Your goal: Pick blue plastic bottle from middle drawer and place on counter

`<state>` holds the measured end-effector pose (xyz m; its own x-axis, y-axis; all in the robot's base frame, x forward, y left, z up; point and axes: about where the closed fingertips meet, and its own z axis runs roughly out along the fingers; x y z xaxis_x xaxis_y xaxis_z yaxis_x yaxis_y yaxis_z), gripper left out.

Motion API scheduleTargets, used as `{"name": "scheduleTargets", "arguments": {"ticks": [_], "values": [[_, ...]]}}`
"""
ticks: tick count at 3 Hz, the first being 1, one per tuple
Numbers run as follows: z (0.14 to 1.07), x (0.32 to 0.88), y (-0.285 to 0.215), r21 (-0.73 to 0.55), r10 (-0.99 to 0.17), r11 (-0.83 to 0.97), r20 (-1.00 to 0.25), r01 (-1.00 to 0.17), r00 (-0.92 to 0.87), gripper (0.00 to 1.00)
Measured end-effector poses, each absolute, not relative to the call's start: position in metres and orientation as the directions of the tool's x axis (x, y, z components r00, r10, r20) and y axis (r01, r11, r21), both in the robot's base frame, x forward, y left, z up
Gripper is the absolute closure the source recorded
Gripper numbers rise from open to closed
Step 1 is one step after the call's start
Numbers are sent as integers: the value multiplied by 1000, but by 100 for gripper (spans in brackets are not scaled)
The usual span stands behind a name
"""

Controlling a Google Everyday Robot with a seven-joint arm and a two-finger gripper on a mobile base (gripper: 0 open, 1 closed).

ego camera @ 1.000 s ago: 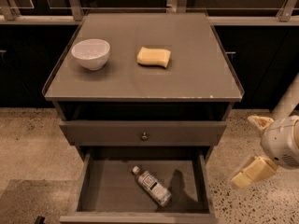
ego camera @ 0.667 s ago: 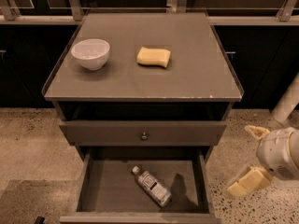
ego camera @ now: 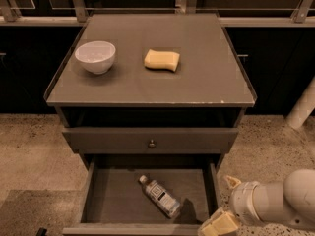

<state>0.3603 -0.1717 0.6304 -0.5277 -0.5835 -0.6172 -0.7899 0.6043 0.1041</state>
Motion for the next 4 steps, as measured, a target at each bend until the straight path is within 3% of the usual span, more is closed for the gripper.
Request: {"name": "scheduleTargets", "arguments": {"ticks": [2,4], "values": [[604,364,-173,124,-531,641,-641,-757,-555,0],[565,413,-127,197,-333,602,-818,-774,-468,0]]}}
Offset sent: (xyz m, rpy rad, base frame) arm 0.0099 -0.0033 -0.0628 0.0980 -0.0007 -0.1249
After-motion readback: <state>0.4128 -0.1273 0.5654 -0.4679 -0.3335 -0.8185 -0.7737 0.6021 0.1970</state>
